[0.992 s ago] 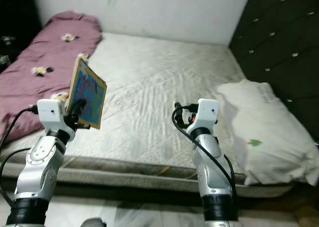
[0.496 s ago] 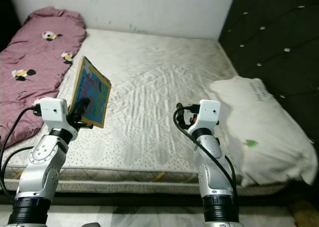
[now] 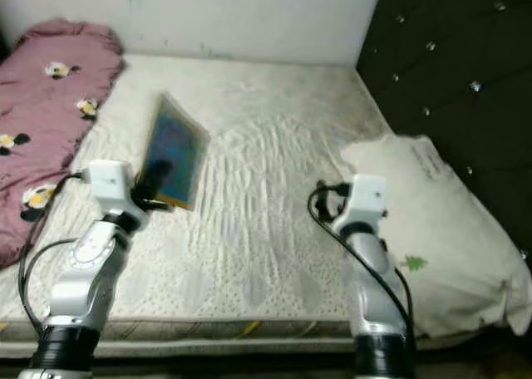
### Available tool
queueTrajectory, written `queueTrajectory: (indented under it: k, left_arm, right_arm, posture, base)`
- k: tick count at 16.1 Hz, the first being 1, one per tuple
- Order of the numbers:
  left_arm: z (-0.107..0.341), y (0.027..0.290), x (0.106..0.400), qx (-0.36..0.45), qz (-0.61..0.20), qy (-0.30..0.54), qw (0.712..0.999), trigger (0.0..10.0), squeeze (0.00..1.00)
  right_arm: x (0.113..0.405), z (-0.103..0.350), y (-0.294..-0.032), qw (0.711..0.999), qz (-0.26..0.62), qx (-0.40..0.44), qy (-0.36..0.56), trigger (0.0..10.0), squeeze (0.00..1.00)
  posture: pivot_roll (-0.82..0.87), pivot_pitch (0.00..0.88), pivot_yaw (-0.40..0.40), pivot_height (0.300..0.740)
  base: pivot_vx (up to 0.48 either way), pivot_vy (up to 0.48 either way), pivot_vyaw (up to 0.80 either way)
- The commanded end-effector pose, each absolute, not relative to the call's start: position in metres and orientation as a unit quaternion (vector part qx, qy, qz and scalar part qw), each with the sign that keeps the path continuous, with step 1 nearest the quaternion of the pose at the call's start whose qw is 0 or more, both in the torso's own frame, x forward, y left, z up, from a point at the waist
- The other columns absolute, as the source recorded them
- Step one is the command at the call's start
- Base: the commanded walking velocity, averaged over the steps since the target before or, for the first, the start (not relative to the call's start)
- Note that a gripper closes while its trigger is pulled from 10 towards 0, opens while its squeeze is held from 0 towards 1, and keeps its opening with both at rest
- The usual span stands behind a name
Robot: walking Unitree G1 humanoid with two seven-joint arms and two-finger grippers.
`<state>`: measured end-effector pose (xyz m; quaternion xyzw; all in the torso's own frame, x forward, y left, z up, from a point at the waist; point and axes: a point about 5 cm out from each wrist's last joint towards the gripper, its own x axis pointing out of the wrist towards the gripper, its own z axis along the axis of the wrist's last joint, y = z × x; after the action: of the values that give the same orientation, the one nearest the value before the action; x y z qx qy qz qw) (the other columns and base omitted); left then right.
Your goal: Clean up the room
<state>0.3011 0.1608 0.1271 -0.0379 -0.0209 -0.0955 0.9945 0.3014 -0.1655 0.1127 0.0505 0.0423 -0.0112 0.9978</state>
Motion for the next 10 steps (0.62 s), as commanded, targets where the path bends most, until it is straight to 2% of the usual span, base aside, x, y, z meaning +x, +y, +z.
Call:
queueTrajectory:
  k: [1,4,6,9,10]
  left_arm:
    - [0.1297,0.1809,0.2988,-0.027,-0.058,-0.026,0.998,10.0,0.0]
    - [0.1307,0.181,0.2994,-0.022,-0.055,-0.028,0.998,10.0,0.0]
    - [0.1309,0.1809,0.2995,-0.021,-0.056,-0.028,0.998,10.0,0.0]
    - [0.1285,0.1819,0.298,-0.02,-0.054,-0.024,0.998,10.0,0.0]
    - [0.1254,0.1842,0.2951,-0.019,-0.053,-0.018,0.998,10.0,0.0]
  right_arm:
    - [0.3022,0.1169,-0.1532,0.998,0.009,0.053,0.033,10.0,0.0]
    - [0.3026,0.1187,-0.1518,0.998,0.018,0.046,0.026,10.0,0.0]
    - [0.3022,0.1184,-0.1512,0.998,0.019,0.046,0.027,10.0,0.0]
    - [0.3016,0.1174,-0.1513,0.999,0.021,0.041,0.028,10.0,0.0]
    - [0.3011,0.1168,-0.152,0.999,0.022,0.039,0.028,10.0,0.0]
  posture:
    - [-0.03,0.0,-0.071,0.74]
    - [-0.03,0.0,-0.07,0.74]
    - [-0.03,0.0,-0.069,0.74]
    - [-0.03,0.0,-0.07,0.74]
    - [-0.04,0.0,-0.069,0.74]
  base:
    - [0.0,0.0,0.0]
    - [0.0,0.0,0.0]
    - [0.0,0.0,0.5]
    - [0.0,-0.247,0.45]
    - [0.0,-0.247,0.0]
